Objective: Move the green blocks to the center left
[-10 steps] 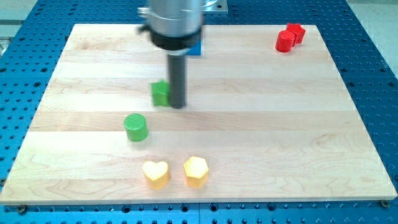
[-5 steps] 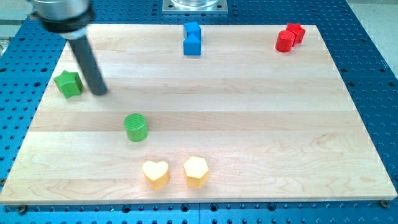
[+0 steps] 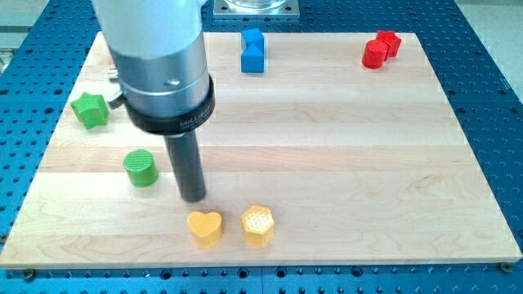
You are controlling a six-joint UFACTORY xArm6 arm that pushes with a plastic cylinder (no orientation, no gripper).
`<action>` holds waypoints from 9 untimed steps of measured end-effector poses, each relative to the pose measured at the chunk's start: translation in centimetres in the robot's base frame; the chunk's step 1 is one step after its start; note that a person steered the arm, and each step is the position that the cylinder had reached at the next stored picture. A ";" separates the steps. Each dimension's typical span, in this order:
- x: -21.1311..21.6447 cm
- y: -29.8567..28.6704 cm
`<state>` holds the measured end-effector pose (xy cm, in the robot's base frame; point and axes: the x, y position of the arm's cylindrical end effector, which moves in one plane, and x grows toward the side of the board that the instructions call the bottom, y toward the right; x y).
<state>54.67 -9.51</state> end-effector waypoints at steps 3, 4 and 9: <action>0.3 -4.9; -0.6 -4.9; -13.5 -8.6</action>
